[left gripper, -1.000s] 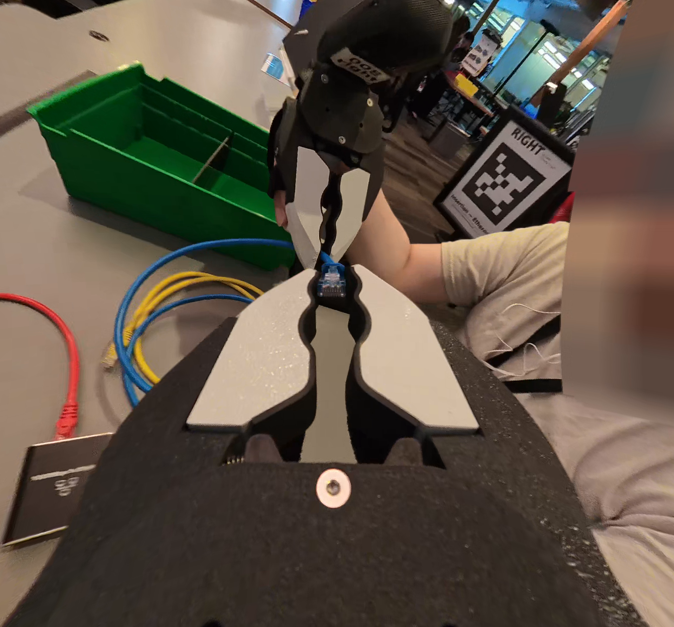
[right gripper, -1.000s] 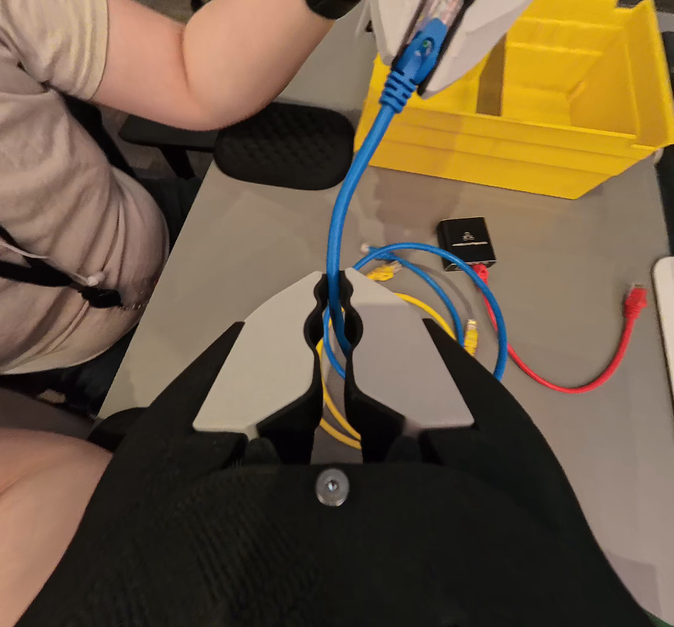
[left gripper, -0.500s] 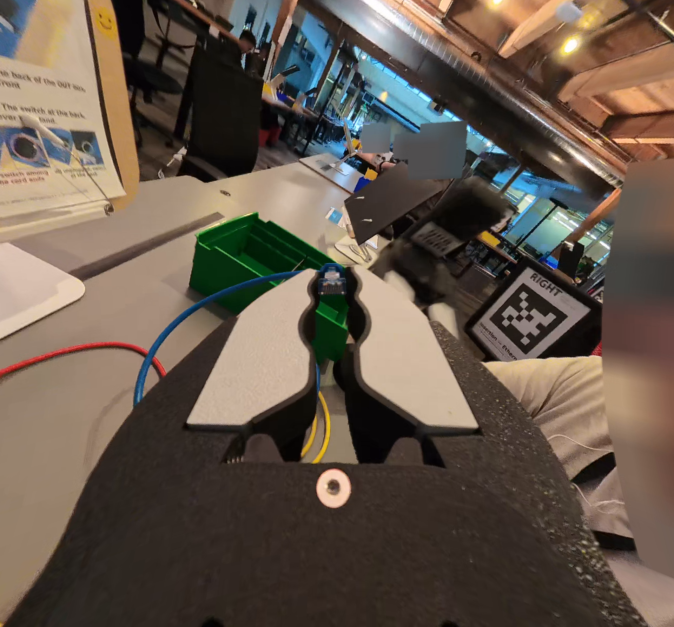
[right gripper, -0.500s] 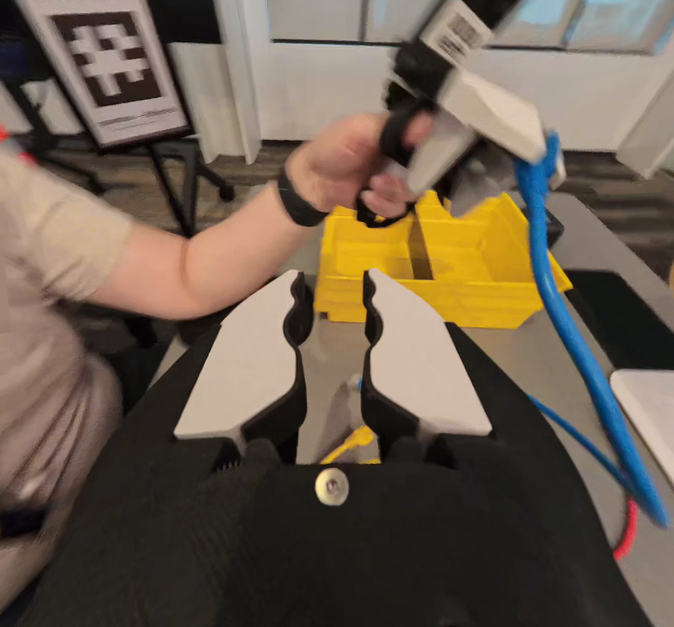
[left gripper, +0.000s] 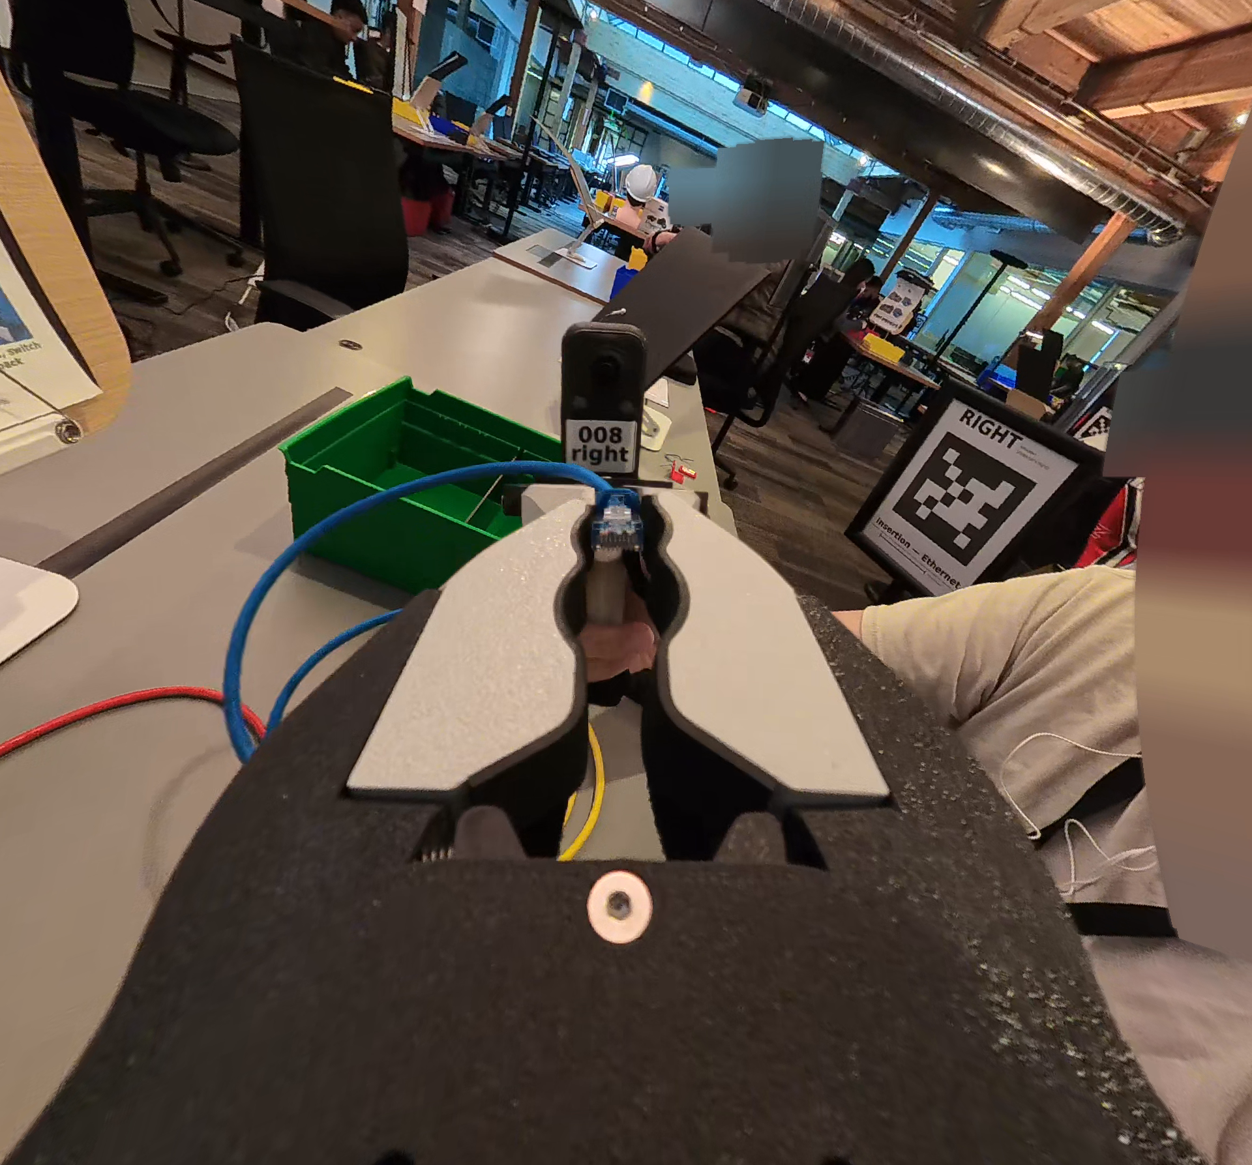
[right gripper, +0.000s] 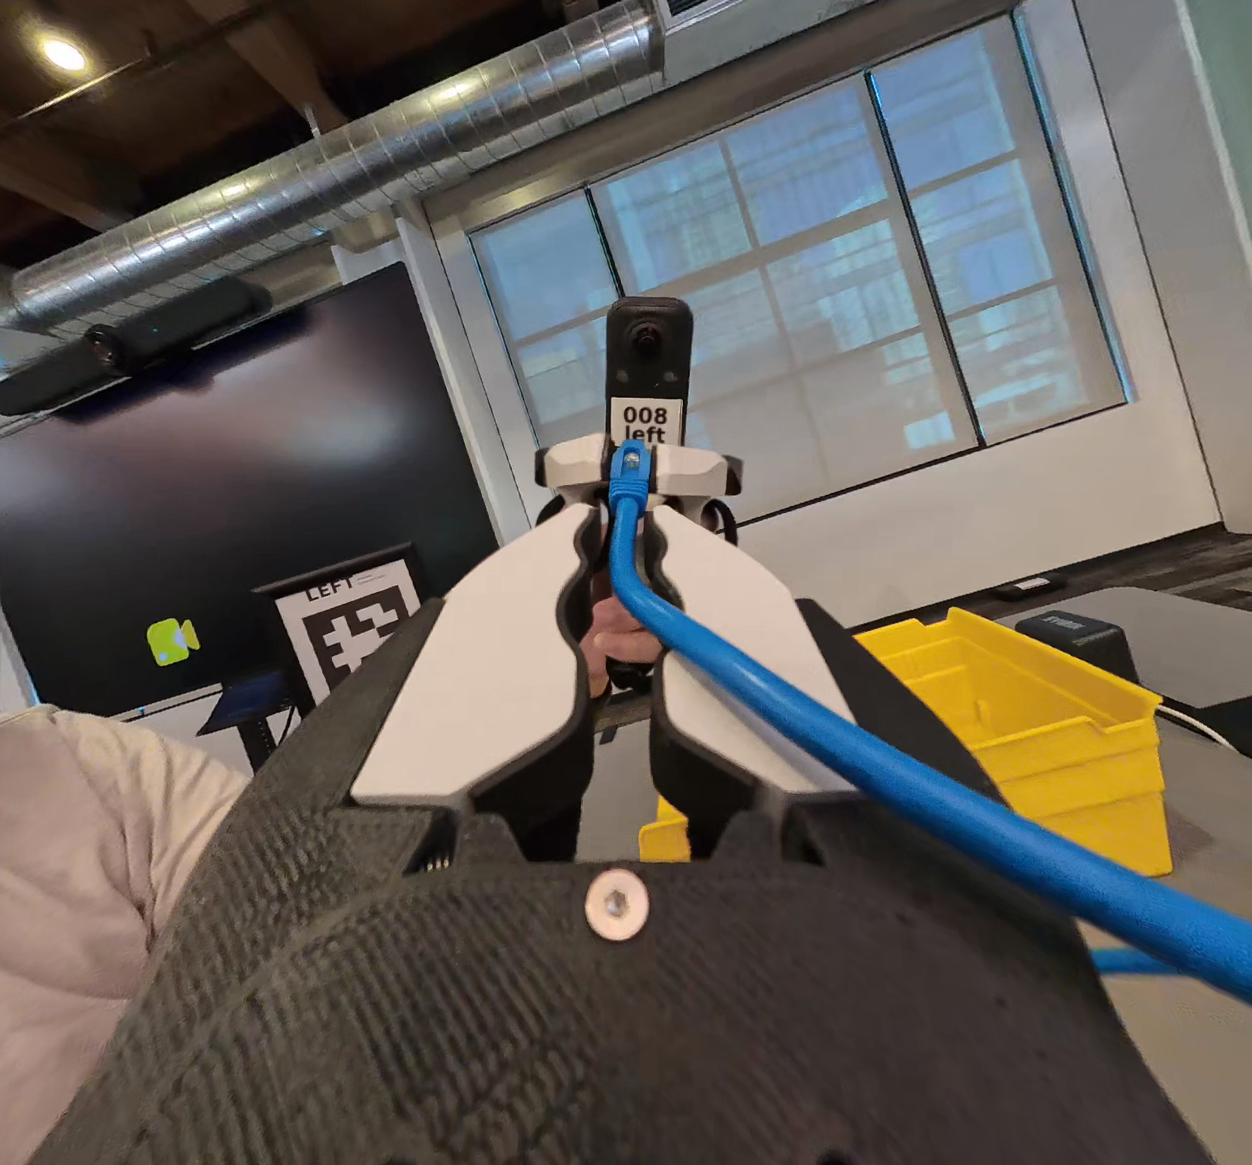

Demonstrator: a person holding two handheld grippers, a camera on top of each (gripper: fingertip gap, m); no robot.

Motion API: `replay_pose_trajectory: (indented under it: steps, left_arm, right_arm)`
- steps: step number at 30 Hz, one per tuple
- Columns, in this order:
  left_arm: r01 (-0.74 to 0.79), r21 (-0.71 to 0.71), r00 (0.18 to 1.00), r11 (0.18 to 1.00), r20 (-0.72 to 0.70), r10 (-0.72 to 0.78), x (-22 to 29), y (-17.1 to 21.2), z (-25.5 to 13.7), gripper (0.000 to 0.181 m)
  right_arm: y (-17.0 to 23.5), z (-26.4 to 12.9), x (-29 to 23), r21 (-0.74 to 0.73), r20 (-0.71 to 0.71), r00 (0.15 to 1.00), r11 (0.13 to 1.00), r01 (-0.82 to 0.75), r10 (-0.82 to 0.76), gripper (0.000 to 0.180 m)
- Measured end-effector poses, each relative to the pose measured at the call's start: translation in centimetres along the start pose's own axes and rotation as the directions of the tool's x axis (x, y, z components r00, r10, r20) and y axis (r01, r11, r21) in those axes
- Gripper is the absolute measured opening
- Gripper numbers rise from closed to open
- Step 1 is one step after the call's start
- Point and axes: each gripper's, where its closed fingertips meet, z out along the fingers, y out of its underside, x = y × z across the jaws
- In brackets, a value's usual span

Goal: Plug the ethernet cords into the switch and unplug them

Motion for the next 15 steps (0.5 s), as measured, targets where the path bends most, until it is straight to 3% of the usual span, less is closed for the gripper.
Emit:
replay_pose_trajectory:
  steps: [7,9,11,15]
  left_arm:
    - [-0.02,-0.021,1.0,1.0,-0.011,0.02,0.5,0.2,-0.1,0.016]
    - [-0.034,0.006,0.998,0.999,0.05,0.034,-0.3,-0.2,-0.2,0.024]
    - [-0.008,0.05,0.998,0.999,0.057,0.005,-0.5,-0.6,-0.6,0.03]
    - [0.119,0.011,0.993,0.993,-0.001,-0.119,-1.0,0.5,-0.2,0.036]
  right_arm:
    - [0.0,-0.2,-0.3,-0.05,-0.016,0.993,0.992,0.114,-0.115,0.006]
    - [-0.4,-0.6,-0.1,-0.065,-0.074,0.963,0.964,0.256,-0.261,0.006]
    - [-0.6,-1.1,0.4,-0.148,-0.142,0.863,0.872,0.466,-0.485,0.006]
    - [-0.9,-1.7,0.0,-0.276,-0.149,0.556,0.574,0.771,-0.818,0.006]
